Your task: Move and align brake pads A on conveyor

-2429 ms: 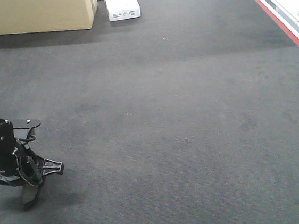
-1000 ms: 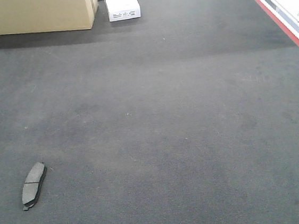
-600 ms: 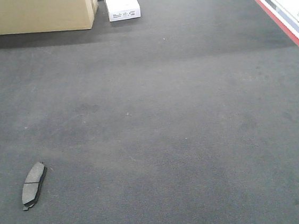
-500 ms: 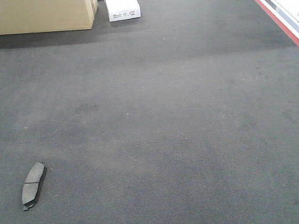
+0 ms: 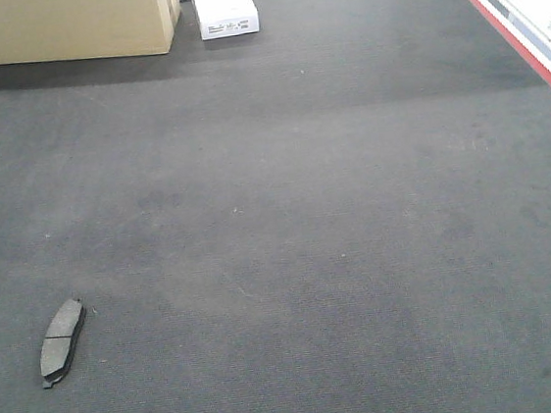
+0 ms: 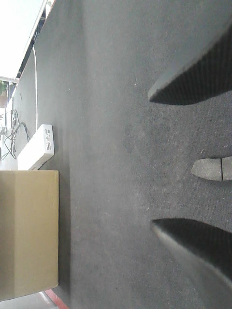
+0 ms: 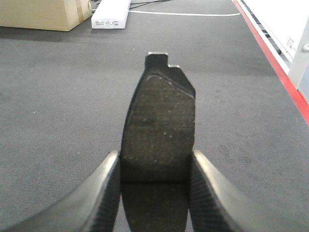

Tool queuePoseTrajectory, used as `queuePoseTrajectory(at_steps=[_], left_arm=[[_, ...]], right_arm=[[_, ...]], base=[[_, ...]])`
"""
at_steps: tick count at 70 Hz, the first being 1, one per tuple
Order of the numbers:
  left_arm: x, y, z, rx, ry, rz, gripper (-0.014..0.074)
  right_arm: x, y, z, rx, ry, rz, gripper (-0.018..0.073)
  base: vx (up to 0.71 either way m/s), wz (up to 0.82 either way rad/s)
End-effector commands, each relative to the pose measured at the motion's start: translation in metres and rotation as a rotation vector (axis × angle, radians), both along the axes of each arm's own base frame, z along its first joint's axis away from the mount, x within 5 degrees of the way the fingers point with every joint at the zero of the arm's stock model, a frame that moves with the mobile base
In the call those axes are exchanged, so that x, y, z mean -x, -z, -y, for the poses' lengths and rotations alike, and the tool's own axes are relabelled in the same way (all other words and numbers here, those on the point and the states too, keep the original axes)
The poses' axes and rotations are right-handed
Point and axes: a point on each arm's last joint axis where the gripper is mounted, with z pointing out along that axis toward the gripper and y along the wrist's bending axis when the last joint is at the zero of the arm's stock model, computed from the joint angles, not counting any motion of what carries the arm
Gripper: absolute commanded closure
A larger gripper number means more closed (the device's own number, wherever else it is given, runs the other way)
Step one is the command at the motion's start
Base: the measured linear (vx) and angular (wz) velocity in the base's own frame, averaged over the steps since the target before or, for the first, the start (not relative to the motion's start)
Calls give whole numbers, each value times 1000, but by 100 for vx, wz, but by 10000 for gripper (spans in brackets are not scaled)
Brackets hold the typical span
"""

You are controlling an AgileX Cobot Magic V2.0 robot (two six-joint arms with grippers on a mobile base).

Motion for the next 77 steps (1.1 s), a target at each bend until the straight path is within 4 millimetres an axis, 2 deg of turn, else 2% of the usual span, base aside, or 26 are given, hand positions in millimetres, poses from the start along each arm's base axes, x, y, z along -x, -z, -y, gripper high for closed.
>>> queuePoseTrajectory(at_steps=[1,23,33,46,56,66,77], left_arm=[[-1,-12,1,8,15,76,126],[-1,-12,1,8,15,76,126],[-1,-12,1,8,15,74,126],[-1,-12,1,8,15,74,126],[-1,-12,1,8,15,74,126],[-1,-12,1,8,15,74,126],[-1,-12,1,8,15,74,126]], right_arm=[[-2,-19,1,-2,9,119,569],[-3,-19,0,-39,10,110,568],[-19,-28,-2,-32,9,37,565],[-64,-45,-7,-15,0,-210,561],[-105,-46,-12,-23,-7,-374,557],[-144,-33,-15,-14,-6,-497,553],[-182,-7,-19,-9,-4,-638,549]], base=[[0,0],[0,0],[0,0],[0,0],[0,0],[0,0],[0,0]])
